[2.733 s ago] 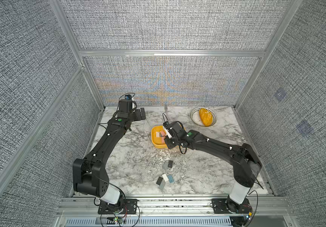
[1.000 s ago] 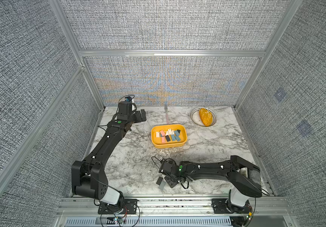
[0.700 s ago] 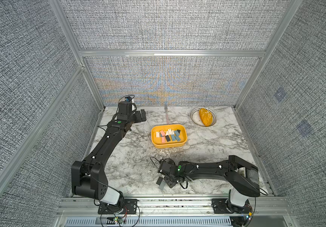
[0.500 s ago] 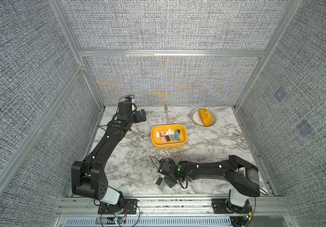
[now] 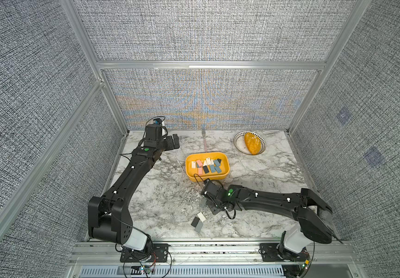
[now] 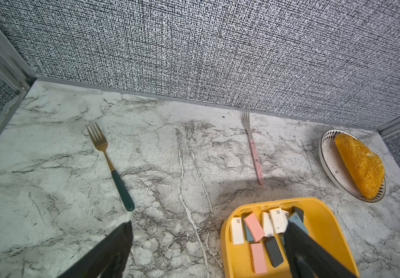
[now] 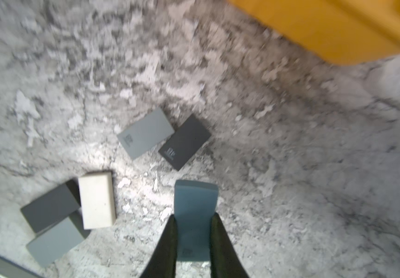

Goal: Put the eraser in the storage box
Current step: Pick up the eraser from the center of the board, then place the eraser in the storage box.

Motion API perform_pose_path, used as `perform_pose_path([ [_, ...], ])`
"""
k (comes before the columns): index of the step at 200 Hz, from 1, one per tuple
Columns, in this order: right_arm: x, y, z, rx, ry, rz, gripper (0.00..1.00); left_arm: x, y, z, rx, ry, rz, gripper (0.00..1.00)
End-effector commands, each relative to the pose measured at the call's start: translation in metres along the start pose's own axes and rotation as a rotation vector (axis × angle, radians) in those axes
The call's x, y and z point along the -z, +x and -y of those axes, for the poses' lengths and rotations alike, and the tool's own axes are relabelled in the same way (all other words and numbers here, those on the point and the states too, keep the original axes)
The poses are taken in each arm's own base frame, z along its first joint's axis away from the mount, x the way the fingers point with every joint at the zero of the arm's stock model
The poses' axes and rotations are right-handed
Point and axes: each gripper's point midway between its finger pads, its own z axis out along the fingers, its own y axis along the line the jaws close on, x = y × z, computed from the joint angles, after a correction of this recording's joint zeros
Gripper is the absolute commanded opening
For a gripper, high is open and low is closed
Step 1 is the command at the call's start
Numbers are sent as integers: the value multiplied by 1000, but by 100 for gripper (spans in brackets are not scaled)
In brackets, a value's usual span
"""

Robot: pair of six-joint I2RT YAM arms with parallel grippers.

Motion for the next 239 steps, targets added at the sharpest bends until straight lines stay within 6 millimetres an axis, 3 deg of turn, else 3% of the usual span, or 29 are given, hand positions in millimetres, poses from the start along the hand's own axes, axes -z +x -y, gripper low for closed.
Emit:
perform_pose_path([
  [1, 9, -35, 20, -31, 43, 83, 18, 2, -12, 2, -2, 5, 42, 100],
  [44, 15, -126, 39, -92, 20, 259, 18, 2, -15, 3, -3, 6, 45, 100],
  [67, 2, -163, 47, -82, 20, 293, 18, 3, -17, 2, -6, 0, 48, 100],
  [93, -24, -191, 54, -61, 3, 300, 18, 3, -18, 1, -9, -10, 52, 100],
  [149, -83, -210, 57, -42, -40, 246, 18, -1, -20, -2, -17, -26, 43, 100],
  [239, -130, -222, 68, -55, -63, 210, 18, -9, -17, -3, -24, -34, 25, 100],
])
